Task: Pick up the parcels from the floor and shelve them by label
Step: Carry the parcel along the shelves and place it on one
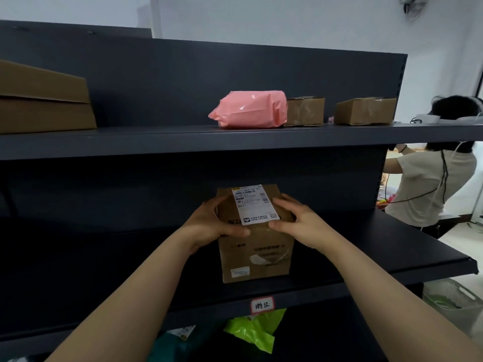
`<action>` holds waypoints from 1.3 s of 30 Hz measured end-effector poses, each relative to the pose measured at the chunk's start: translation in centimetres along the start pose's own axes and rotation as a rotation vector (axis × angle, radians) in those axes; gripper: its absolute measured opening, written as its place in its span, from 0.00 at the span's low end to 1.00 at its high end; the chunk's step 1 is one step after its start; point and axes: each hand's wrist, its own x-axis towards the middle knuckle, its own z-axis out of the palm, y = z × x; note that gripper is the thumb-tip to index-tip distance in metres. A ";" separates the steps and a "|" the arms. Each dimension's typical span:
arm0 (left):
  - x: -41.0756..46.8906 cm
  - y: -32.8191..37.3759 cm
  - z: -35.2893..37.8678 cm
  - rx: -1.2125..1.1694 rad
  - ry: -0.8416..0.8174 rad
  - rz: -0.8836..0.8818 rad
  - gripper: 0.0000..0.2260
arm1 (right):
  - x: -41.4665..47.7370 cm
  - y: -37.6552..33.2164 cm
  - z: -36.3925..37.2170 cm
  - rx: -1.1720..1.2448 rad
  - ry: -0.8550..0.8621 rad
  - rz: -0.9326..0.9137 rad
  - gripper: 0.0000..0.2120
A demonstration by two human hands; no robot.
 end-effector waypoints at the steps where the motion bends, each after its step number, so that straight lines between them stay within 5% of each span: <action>1: 0.1 0.0 0.0 -0.013 -0.001 0.000 0.50 | 0.2 0.0 0.0 0.004 -0.004 0.015 0.34; 8: 0.9 0.9 0.5 -0.108 -0.024 -0.022 0.38 | 1.8 0.4 -0.5 0.000 -0.061 0.051 0.32; 29: 3.4 -0.7 0.5 -0.128 0.031 -0.086 0.41 | 4.6 1.1 -1.3 -0.013 -0.163 0.037 0.26; 39: 2.9 -0.3 0.4 -0.084 0.068 -0.046 0.31 | 4.7 1.0 -1.2 0.001 -0.142 0.095 0.31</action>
